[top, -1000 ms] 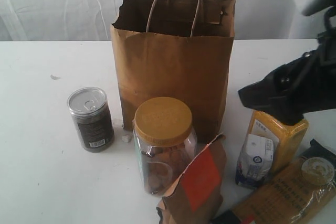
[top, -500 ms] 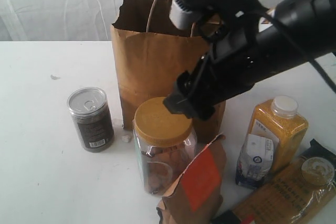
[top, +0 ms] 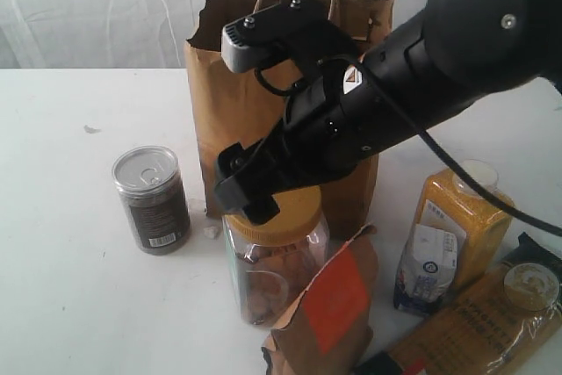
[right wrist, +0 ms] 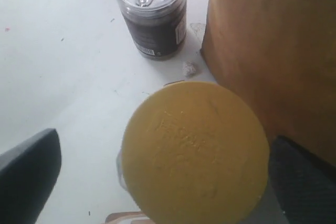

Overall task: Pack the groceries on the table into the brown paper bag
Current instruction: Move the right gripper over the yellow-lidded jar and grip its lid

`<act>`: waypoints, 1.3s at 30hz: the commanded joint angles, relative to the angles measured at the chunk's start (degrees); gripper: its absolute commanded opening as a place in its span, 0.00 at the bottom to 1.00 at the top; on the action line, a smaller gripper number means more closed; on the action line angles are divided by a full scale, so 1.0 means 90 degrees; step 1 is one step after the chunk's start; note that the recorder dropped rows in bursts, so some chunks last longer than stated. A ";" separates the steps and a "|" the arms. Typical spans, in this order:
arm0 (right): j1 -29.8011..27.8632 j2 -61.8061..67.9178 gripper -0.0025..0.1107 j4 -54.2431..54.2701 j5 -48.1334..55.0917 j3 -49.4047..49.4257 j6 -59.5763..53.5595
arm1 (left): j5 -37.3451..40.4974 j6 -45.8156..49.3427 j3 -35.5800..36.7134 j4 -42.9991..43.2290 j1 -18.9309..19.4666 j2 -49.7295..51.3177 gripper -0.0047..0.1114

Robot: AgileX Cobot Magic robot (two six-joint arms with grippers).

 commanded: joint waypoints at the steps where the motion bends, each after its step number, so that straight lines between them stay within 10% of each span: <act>1: 0.0017 0.0201 0.95 -0.0112 -0.0087 -0.0046 0.0068 | 0.0020 0.0007 0.0025 -0.0064 0.0023 -0.0032 0.04; 39: 0.0017 0.1084 0.95 -0.0641 -0.0382 -0.0034 0.0491 | 0.0020 0.0007 0.0025 -0.0064 0.0023 -0.0032 0.04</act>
